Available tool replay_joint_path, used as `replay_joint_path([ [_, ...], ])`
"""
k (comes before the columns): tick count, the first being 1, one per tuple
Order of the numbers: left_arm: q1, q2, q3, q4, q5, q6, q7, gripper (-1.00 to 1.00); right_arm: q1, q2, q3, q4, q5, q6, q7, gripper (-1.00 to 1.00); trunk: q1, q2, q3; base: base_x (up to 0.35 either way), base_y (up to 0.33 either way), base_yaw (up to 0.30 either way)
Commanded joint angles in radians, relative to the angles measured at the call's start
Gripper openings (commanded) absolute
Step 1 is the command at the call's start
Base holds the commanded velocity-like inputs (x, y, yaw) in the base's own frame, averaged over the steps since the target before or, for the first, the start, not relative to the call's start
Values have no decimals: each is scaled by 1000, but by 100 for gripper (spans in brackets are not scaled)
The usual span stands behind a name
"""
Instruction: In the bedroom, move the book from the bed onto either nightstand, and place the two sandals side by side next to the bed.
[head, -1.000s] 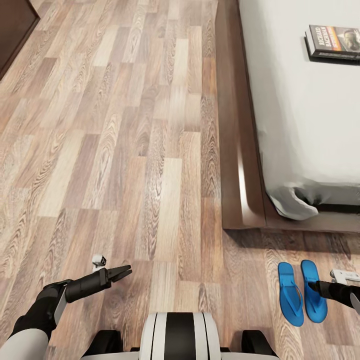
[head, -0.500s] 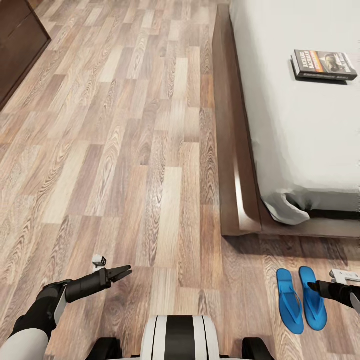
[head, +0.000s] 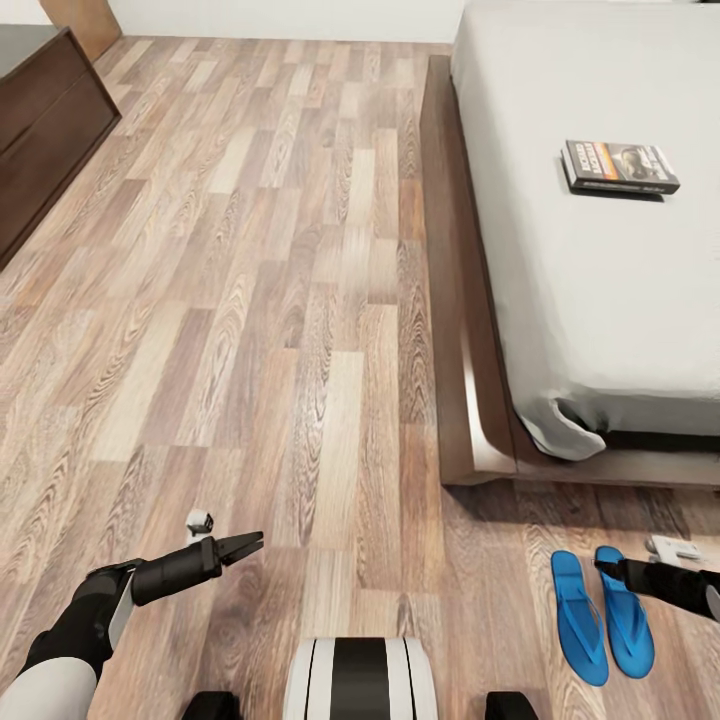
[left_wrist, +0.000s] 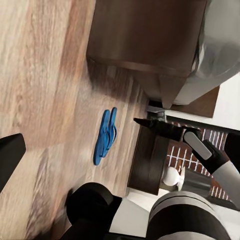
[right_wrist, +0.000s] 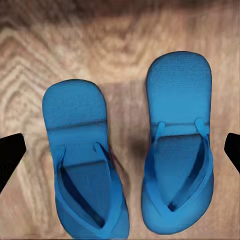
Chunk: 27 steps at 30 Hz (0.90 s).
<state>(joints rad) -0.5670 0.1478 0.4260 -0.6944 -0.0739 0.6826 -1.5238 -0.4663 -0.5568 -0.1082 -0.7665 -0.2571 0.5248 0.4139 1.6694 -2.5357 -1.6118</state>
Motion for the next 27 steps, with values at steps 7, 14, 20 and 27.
replay_joint_path([
  [7, -1, -2, 2, 1, -7, 9, 33, 100, 0, -4, -4, 24, -4, 7, 423, 100, -3, 1, 27, 0, 0, 0],
  [14, -1, -10, 4, 4, -10, 6, 43, 100, 0, -25, -4, 80, -4, 9, 635, 100, -6, 3, 54, 0, 0, 0],
  [20, 0, -10, 6, 9, -12, -27, 77, 100, 0, -27, -4, 87, -4, 9, 657, 100, -9, 4, 77, 0, 0, 0],
  [27, 1, -13, 4, 32, -12, -78, 197, 100, 0, -28, -3, 87, -4, 9, 660, 100, -12, 6, 104, 0, 0, 0],
])
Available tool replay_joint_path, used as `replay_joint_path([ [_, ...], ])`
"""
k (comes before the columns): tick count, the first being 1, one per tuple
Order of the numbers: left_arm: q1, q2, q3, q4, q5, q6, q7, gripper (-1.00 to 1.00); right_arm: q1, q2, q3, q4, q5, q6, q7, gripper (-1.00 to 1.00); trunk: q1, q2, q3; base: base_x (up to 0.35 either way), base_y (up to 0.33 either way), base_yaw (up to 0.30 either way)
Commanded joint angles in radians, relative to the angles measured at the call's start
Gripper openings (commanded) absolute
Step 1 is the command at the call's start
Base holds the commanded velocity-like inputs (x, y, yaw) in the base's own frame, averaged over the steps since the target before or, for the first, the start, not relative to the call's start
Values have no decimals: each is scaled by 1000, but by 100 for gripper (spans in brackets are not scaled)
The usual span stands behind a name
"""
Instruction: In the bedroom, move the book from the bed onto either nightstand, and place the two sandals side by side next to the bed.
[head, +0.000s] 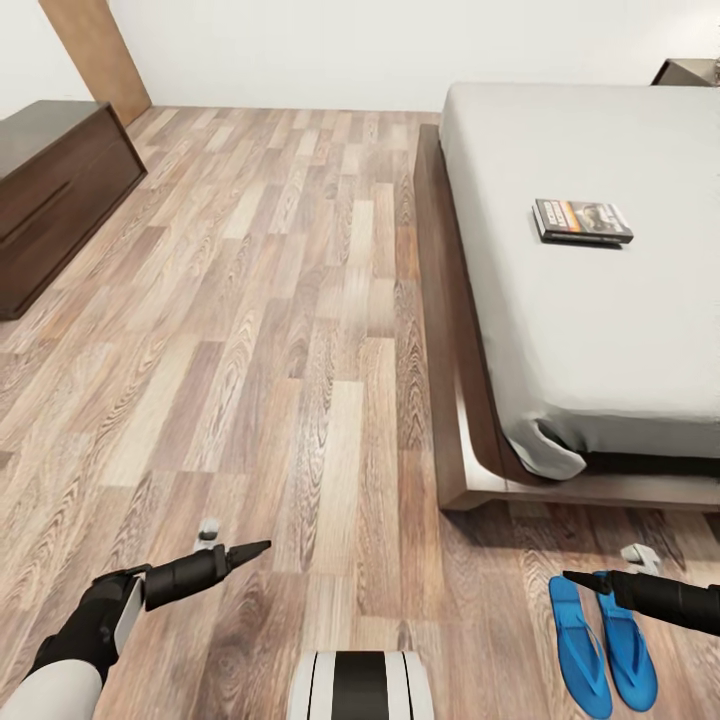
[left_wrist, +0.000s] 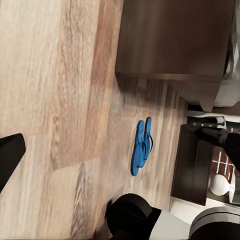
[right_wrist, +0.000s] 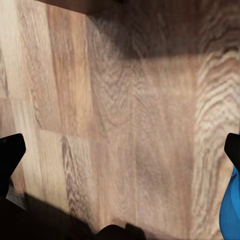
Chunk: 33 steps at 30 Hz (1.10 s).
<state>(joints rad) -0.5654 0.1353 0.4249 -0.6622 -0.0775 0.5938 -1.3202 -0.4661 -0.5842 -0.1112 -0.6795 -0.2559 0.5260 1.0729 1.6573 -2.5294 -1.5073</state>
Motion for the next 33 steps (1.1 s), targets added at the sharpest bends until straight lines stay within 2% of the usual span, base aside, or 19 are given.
replay_joint_path([
  [1, -1, -1, 4, 1, -8, 9, 1, 100, 0, 0, 0, 0, -5, 8, 1, 100, -1, 0, 3, 0, 0, 0],
  [7, -1, -3, 5, 8, -8, 2, 38, 100, 0, 1, -1, 0, -5, 8, 1, 100, -3, 1, 27, 0, 0, 0],
  [18, 0, -2, 9, 10, -3, 0, 41, 100, 0, 2, 1, 0, -5, 8, 1, 100, -8, 4, 69, 0, 0, 0],
  [23, 3, 9, 13, 21, -2, -43, 38, 100, 0, 3, 1, 1, -5, 8, 1, 100, -10, 5, 88, 0, 0, 0],
  [24, 4, 15, 13, 29, -2, -50, 38, 100, 0, 3, 1, 1, -5, 7, 2, 100, -11, 5, 92, 0, 0, 0],
  [26, 5, 69, 15, 94, 2, -82, 37, 100, 0, 3, 1, 14, -6, 6, 2, 100, -12, 6, 100, 0, 0, 0],
  [27, 5, 80, 15, 109, 3, -90, 36, 100, 0, 3, 1, 21, -6, 6, 2, 100, -12, 6, 104, 0, 0, 0],
  [28, 5, 101, 16, 140, 6, -107, 35, 100, 0, 3, 1, 41, -6, 4, 8, 100, -13, 6, 108, 0, 0, 0],
  [29, 5, 132, 16, 188, 12, -142, 34, 100, 0, 3, 1, 89, -6, -1, 36, 100, -13, 7, 112, 0, 0, 0],
  [30, 5, 148, 16, 227, 15, -176, 34, 100, 0, 5, 1, 136, -5, -6, 64, 100, -14, 7, 116, 0, 0, 0],
  [32, 6, 172, 16, 329, 18, -271, 34, 100, 0, 8, 1, 251, -1, -39, 114, 100, -15, 7, 123, 0, 0, 0],
  [33, 7, 200, 17, 436, 19, -394, 37, 100, 0, 10, 2, 329, 0, -100, 138, 100, -15, 7, 127, 0, 0, 0],
])
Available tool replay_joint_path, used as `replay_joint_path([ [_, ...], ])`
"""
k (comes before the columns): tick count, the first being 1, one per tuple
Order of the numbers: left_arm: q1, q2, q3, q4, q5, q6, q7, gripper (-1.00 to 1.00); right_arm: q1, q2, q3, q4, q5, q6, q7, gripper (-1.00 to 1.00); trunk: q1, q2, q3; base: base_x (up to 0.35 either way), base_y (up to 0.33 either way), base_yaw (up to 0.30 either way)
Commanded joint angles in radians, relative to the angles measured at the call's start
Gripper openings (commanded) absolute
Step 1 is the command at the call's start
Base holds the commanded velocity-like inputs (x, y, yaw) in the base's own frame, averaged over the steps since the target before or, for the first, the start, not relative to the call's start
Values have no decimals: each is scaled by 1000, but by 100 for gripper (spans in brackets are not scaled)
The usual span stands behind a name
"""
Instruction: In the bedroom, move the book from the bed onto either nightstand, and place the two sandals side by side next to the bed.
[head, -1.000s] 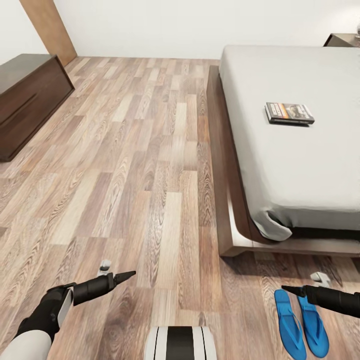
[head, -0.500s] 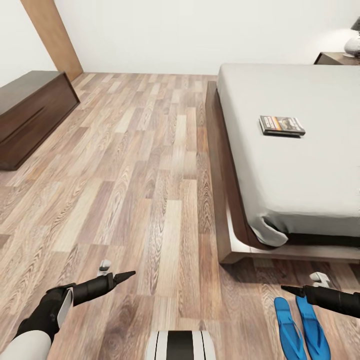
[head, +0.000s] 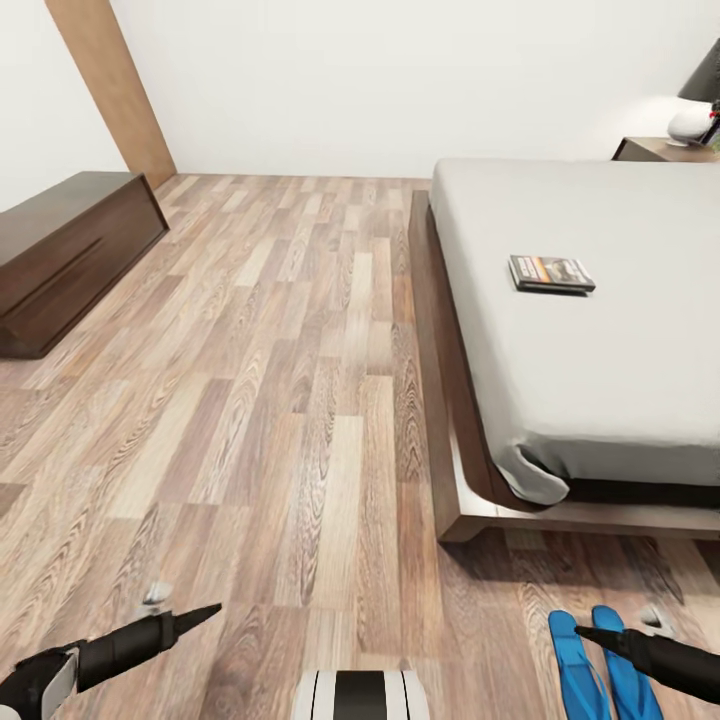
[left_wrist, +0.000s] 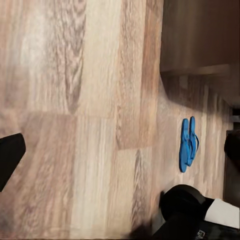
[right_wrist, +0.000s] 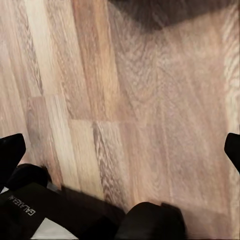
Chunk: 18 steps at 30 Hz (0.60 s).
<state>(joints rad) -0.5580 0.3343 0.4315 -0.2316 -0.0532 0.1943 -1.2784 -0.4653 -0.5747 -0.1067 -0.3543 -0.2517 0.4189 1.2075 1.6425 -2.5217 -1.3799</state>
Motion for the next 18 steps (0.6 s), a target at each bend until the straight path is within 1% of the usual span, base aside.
replay_joint_path([
  [1, -1, 19, 11, 65, -3, -73, -3, 100, -1, 1, -2, 36, -4, -28, 11, 100, -1, 0, 4, 0, 0, 0],
  [4, 0, 38, 13, 113, 6, -134, -1, 100, -1, 2, -2, 63, -1, -56, 16, 100, -2, 1, 15, 0, 0, 0],
  [5, 0, 44, 13, 129, 15, -152, 3, 100, -1, 14, -2, 72, -1, -66, 17, 100, -2, 1, 19, 0, 0, 0],
  [7, 0, 46, 13, 143, 20, -162, 26, 100, -1, 28, -2, 76, -1, -88, 18, 100, -3, 1, 27, 0, 0, 0],
  [9, 0, 46, 13, 162, 23, -167, 81, 100, -1, 38, -2, 77, -1, -144, 17, 100, -4, 2, 35, 0, 0, 0],
  [10, 0, 46, 13, 167, 23, -169, 94, 100, -1, 43, -2, 81, 0, -164, 17, 100, -5, 2, 38, 0, 0, 0],
  [11, 0, 46, 13, 168, 23, -170, 99, 100, -1, 46, -2, 84, 0, -172, 17, 100, -5, 2, 42, 0, 0, 0],
  [13, 1, 46, 13, 172, 24, -178, 111, 100, -1, 66, -2, 115, 0, -195, 17, 100, -6, 3, 50, 0, 0, 0],
  [15, 1, 45, 13, 173, 24, -181, 116, 100, -1, 72, -2, 131, 0, -200, 16, 100, -7, 3, 58, 0, 0, 0],
  [17, 1, 44, 12, 174, 24, -183, 119, 100, -1, 75, -1, 140, 1, -203, 15, 100, -7, 3, 58, 0, 0, 0],
  [18, 1, 39, 12, 175, 23, -185, 121, 100, -1, 87, -1, 148, 1, -207, 12, 100, -7, 3, 58, 0, 0, 0],
])
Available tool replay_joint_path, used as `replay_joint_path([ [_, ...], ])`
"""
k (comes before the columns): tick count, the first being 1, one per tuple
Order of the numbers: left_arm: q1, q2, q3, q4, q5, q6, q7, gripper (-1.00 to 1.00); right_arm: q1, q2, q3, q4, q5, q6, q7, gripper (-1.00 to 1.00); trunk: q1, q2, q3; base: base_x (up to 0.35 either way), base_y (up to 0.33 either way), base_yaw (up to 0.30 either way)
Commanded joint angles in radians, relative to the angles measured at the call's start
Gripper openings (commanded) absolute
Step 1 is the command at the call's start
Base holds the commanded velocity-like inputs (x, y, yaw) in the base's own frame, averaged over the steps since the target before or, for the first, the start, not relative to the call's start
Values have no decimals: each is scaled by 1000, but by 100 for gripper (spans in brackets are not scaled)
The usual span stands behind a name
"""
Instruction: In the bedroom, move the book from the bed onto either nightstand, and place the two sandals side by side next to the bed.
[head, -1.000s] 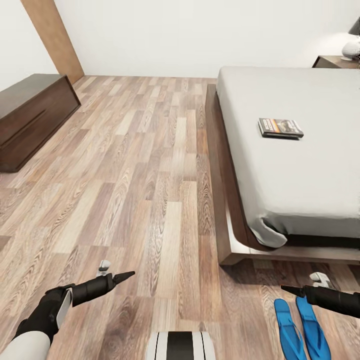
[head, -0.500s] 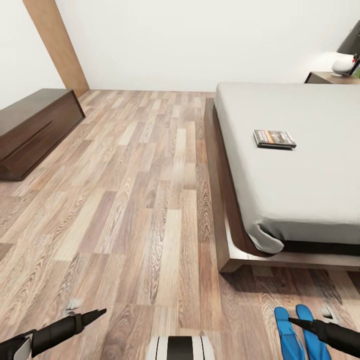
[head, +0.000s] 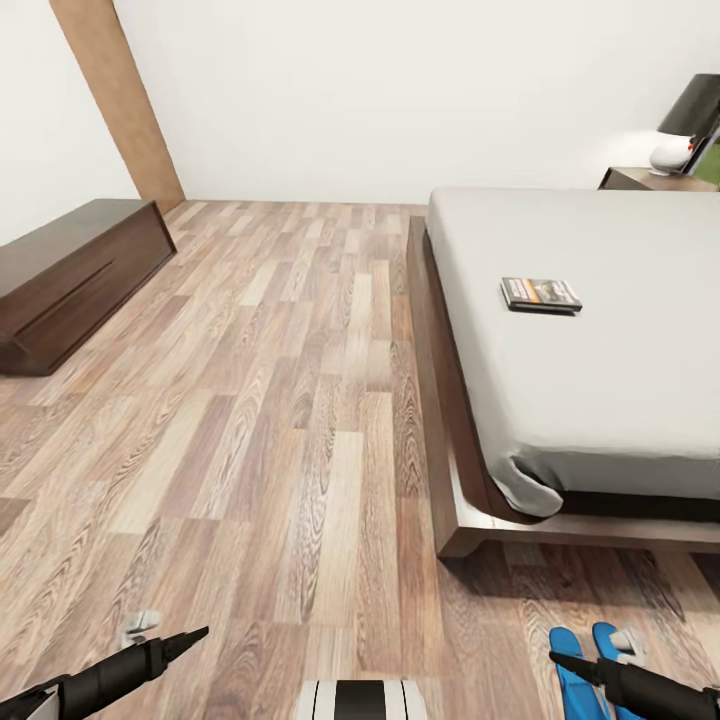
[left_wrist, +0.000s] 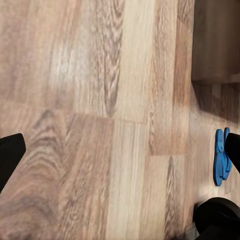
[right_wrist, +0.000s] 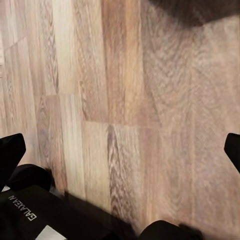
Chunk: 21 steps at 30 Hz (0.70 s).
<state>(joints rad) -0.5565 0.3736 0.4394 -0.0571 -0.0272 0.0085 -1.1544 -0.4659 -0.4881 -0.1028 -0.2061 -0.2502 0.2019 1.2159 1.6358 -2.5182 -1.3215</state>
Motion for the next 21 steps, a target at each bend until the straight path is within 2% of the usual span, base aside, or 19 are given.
replay_joint_path([
  [1, 0, 0, 4, 0, -3, 1, -3, 100, 0, 1, -5, 1, -1, 10, 3, 100, 0, 0, -1, 0, 0, 0],
  [3, 0, -1, 4, 0, -3, 1, -3, 100, 0, 2, -5, 2, -1, 10, 2, 100, 0, 0, -1, 0, 0, 0],
  [10, -1, -2, 4, 0, -3, 2, -2, 100, 0, 6, -5, 2, -1, 10, -1, 100, -3, 1, 26, 0, 0, 0],
  [13, 0, -3, 4, 0, -3, 2, -1, 100, 0, 19, -5, 3, -1, 10, -1, 100, -5, 2, 38, 0, 0, 0],
  [21, 0, -9, 4, 0, -4, 2, -1, 100, 0, 26, -6, 5, -1, 7, -4, 100, -8, 4, 69, 0, 0, 0],
])
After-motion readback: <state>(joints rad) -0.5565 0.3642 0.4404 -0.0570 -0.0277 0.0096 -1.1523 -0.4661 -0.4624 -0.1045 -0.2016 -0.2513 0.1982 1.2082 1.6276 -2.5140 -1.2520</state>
